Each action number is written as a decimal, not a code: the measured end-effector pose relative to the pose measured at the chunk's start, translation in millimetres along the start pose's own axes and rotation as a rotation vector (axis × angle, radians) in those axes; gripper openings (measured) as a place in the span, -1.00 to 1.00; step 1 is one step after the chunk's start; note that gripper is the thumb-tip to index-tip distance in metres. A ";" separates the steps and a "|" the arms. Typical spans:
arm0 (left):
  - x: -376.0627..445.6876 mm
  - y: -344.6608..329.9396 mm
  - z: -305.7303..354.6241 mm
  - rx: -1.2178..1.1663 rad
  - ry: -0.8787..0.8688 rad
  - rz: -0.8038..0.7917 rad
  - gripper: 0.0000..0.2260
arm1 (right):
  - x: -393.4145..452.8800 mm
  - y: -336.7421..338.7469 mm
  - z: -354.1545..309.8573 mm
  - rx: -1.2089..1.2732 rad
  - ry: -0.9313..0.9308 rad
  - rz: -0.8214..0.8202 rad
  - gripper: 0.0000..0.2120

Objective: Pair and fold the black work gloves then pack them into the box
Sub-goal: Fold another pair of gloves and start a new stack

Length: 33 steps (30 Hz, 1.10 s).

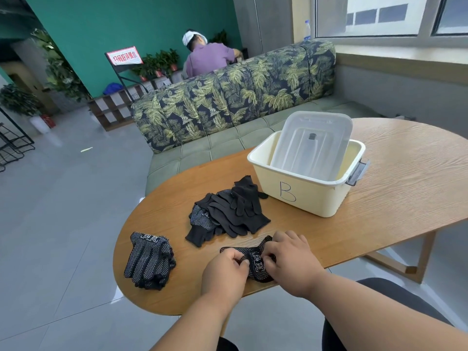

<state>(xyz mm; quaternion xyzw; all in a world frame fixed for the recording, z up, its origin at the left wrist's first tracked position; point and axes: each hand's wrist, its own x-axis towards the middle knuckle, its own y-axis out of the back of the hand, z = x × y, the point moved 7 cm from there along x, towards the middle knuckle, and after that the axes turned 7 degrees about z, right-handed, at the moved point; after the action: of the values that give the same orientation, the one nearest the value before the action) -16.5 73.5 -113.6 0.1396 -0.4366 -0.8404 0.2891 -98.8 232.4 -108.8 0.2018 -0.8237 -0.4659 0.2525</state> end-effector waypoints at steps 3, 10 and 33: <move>-2.7 6.0 6.5 0.030 -0.036 0.065 -0.78 | 2.1 -1.0 2.7 0.002 -0.008 0.008 -0.74; -6.2 10.6 9.5 0.010 -0.048 0.129 -0.82 | 3.4 -2.1 8.4 0.037 -0.050 0.015 -0.78; -8.7 1.1 19.6 -0.083 -0.108 0.145 -0.74 | 1.6 -2.0 9.3 0.015 -0.015 -0.013 -0.72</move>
<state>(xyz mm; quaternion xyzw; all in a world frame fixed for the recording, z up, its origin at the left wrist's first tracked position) -18.8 91.0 -101.5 0.0501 -0.4253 -0.8410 0.3305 -105.5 236.6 -114.3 0.2053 -0.8278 -0.4629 0.2416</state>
